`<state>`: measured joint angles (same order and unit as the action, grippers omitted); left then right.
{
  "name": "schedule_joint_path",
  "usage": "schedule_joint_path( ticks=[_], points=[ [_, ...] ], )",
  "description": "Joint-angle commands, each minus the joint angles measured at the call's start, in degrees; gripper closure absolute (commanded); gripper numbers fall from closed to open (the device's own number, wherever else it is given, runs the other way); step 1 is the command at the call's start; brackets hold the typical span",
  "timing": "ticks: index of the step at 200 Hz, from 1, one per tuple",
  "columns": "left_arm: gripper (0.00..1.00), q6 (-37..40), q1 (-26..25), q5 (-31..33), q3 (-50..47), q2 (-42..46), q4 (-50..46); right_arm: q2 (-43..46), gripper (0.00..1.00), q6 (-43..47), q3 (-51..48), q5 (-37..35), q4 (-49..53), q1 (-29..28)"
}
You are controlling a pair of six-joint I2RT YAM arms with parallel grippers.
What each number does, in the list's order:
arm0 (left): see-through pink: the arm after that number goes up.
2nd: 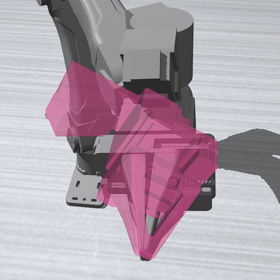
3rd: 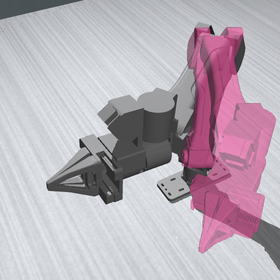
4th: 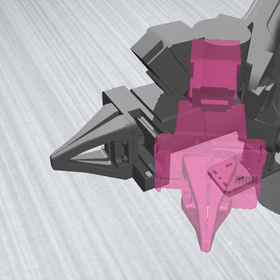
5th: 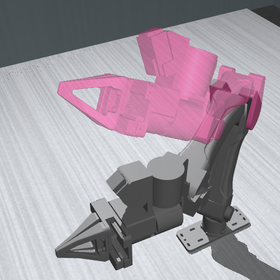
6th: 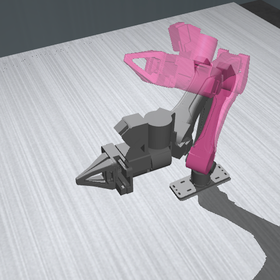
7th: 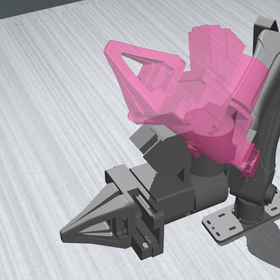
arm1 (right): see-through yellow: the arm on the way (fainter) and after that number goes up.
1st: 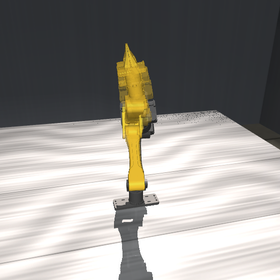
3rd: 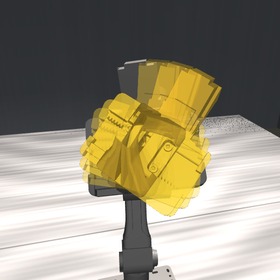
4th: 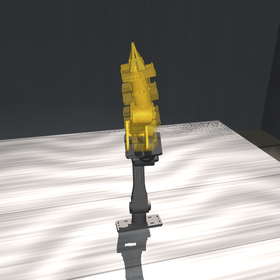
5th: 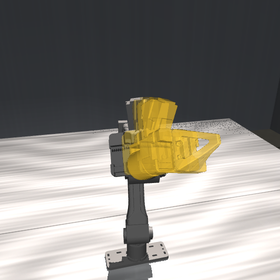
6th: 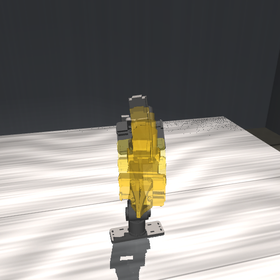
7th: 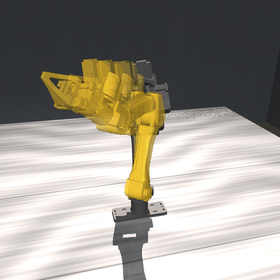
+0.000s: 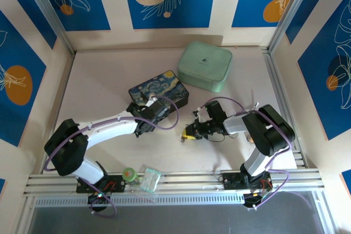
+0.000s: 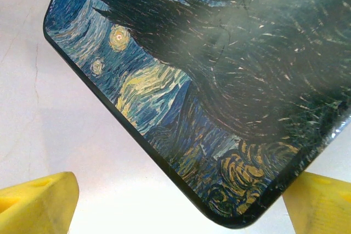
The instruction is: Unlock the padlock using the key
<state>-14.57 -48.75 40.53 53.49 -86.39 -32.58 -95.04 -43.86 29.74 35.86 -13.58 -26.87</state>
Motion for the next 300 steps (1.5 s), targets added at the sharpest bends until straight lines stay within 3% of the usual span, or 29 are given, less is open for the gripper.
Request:
schedule_joint_path(
  ticks=[1,43,106,154,216,263,300],
  points=[
    [0.06,-0.92,0.43,0.45,-0.18,1.93,-0.73,2.51,1.0,-1.54,2.33,1.93,3.44,-0.21],
    [0.06,-3.22,0.24,-4.46,-0.93,9.19,0.57,3.35,1.0,0.29,8.22,0.69,8.74,-2.56],
    [0.18,-9.03,0.28,-21.81,-4.16,18.71,9.23,-2.24,1.0,0.4,8.69,2.15,5.74,-3.27],
    [0.26,-10.71,0.32,-24.04,-5.11,20.49,10.53,-3.72,1.0,-0.02,5.34,2.07,2.86,-2.39],
    [0.32,-14.9,0.28,-32.16,-7.38,22.6,15.5,-3.19,1.0,-0.37,5.48,2.09,2.25,-2.48],
    [0.3,-19.81,0.32,-47.7,-12.81,22.49,32.93,2.22,1.0,0.91,3.94,8.59,-2.85,-2.76],
    [0.2,-22.6,0.41,-53.29,-16.61,21.73,46.68,5.18,1.0,3.14,2.66,17.6,-6.5,-1.7]
  ],
)
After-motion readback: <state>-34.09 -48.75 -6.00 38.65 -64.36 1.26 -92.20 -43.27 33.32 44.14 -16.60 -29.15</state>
